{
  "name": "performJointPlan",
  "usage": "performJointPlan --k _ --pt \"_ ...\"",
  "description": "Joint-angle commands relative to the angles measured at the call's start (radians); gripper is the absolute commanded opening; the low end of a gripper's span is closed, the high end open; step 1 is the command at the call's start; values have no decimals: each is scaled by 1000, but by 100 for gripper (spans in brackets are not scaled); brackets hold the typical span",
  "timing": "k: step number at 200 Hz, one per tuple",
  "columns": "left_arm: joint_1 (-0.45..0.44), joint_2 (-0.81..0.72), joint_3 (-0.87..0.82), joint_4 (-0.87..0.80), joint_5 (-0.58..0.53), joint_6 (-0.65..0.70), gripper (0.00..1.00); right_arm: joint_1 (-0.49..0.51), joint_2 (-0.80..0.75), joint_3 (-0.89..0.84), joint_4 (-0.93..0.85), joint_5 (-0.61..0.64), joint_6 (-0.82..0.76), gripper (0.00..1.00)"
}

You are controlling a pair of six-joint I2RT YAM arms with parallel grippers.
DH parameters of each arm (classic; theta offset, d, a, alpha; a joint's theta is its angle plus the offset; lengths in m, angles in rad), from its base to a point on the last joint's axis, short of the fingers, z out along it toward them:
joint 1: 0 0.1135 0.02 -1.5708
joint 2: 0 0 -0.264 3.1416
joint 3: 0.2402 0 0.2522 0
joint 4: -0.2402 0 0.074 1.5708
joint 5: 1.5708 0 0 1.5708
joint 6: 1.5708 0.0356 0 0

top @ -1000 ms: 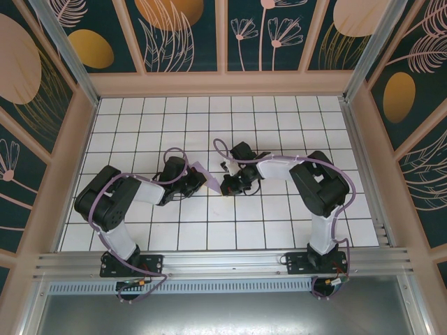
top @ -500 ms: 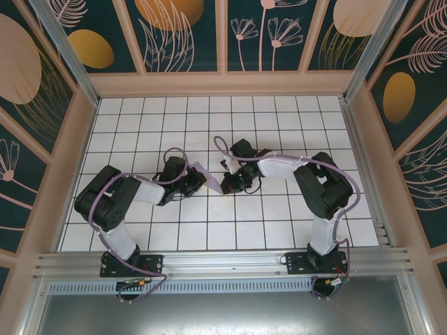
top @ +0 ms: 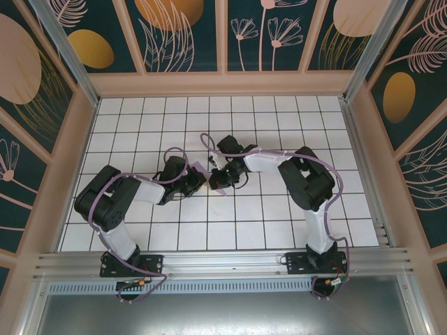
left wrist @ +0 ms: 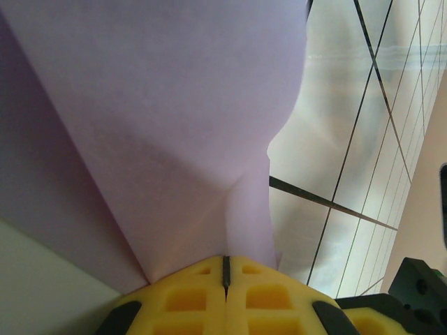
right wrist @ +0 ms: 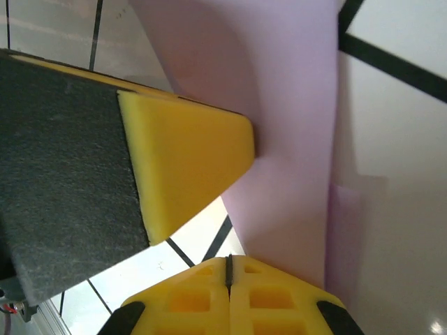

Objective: Fold a paper plane with a square sheet of paper (pick it up from the middle)
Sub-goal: Fold the wing for the fifth time at the center of the table.

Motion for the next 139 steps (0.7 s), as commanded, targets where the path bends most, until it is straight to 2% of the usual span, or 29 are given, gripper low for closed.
performJointPlan --k 1,75,139 --pt "-8 116 -22 -200 -160 35 0 -6 23 19 -30 20 1 0" --pt "-7 117 -26 -219 -177 34 0 -47 -1 -129 -6 -7 -34 0" --pt "-7 132 -26 -226 -185 27 0 -60 -127 -315 -1 3 -31 0"
